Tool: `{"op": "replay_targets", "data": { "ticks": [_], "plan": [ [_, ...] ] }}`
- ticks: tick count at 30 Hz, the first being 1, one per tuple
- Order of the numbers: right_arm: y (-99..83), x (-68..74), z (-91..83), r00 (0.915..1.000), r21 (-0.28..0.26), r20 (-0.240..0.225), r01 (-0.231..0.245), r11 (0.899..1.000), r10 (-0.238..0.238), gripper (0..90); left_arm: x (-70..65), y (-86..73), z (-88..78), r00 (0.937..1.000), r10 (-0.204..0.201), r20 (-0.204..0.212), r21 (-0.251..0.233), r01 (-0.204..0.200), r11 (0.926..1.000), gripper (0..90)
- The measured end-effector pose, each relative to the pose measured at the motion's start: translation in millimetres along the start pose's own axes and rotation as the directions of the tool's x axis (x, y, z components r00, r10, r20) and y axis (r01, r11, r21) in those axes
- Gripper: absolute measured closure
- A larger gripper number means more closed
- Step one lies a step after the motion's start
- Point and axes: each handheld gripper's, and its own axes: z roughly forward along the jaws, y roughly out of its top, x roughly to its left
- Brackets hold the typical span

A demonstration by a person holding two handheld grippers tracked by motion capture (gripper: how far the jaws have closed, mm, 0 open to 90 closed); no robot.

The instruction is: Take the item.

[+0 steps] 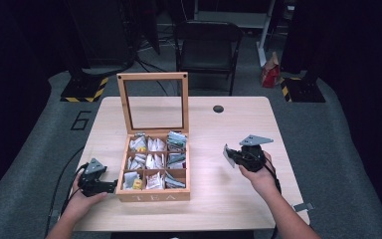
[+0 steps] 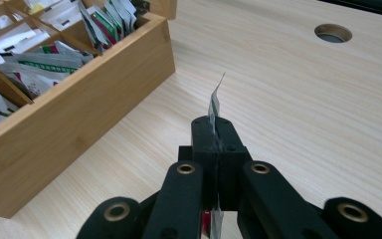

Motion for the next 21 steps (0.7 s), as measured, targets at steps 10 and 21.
{"op": "replay_targets", "data": {
  "ticks": [10,21],
  "plan": [
    [-12.0,-5.9,4.0,0.9996,0.011,0.025,-0.017,1.000,0.016,89.8,0.0,0.0,0.0,1.0000,0.000,0.000,0.000,0.000,1.0000,13.9],
    [-22.6,-6.0,9.2,0.9990,0.026,0.036,-0.027,0.999,0.026,89.7,0.2,0.0,-0.1,1.0000,0.002,0.000,0.001,-0.002,1.0000,13.9]
  ]
}}
